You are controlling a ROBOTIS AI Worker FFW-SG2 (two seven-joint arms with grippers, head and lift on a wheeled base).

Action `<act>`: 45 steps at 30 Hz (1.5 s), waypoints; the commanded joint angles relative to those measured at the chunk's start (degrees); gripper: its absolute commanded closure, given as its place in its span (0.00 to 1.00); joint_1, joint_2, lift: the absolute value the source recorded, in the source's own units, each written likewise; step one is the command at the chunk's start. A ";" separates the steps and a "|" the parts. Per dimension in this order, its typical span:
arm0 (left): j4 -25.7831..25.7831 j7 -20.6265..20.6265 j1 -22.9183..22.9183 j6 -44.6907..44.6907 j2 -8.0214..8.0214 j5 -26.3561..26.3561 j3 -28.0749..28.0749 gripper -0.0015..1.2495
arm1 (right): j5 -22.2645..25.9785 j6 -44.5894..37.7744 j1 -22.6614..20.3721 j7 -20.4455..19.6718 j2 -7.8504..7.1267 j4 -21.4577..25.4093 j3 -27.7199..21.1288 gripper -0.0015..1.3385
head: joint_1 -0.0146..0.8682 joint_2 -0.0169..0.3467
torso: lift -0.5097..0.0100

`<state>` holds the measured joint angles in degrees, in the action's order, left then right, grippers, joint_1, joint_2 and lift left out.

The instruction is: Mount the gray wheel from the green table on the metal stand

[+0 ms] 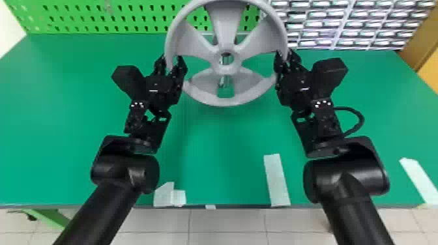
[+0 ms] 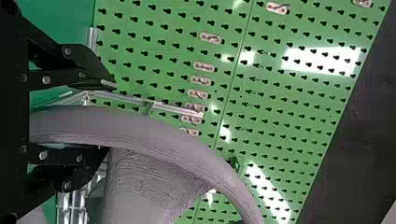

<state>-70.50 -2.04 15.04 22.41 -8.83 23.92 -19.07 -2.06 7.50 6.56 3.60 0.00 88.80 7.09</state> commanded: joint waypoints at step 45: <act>15.83 -0.69 8.61 8.35 1.27 -0.62 -2.46 0.63 | -0.23 3.48 5.39 -1.32 0.05 -7.50 0.73 0.82 | 1.00 0.19 | 0.79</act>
<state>-55.94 -2.70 23.01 30.06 -7.56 23.11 -20.97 -2.29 10.82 11.56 2.38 0.00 81.65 7.63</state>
